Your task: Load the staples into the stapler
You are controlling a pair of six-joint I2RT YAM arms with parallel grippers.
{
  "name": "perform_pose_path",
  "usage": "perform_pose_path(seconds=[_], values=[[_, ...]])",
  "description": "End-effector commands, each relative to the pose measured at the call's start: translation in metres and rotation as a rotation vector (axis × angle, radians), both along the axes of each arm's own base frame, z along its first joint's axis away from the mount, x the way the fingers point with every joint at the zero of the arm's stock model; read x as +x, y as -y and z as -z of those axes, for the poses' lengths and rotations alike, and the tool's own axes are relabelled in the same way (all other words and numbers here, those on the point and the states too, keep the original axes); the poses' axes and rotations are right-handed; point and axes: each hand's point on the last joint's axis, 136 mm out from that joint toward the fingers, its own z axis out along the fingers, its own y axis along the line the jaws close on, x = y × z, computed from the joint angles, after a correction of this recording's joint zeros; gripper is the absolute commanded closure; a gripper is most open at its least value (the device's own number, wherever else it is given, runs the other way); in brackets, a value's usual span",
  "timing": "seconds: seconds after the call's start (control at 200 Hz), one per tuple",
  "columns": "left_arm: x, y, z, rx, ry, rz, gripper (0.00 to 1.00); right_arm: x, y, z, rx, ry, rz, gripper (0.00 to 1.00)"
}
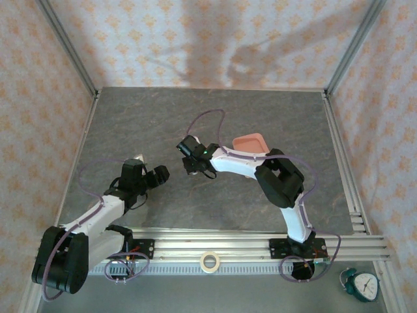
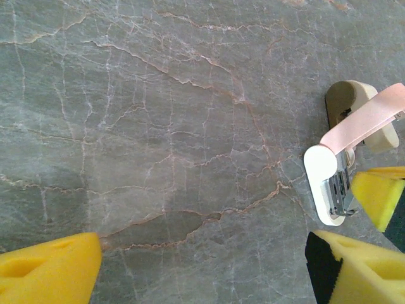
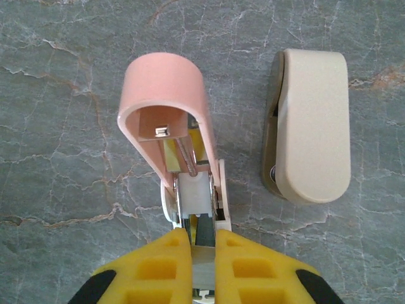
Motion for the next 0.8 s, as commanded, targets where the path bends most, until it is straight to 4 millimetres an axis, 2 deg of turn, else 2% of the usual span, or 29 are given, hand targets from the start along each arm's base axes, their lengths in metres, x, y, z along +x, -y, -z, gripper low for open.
perform_pose_path(seconds=[0.0,0.385,0.796], values=[[-0.0009,-0.0076,-0.0008,0.038,0.007,-0.011,0.15,-0.0041,0.0066,0.0101,-0.059,-0.004,-0.004,0.88],[-0.0008,-0.0083,-0.0013,0.042,0.008,-0.012,0.15,-0.0035,0.0061,0.0134,-0.072,-0.010,0.005,0.87],[-0.0015,-0.0088,-0.0015,0.045,0.010,-0.012,0.15,-0.0005,0.0038,0.0077,-0.063,0.001,0.008,0.84]])
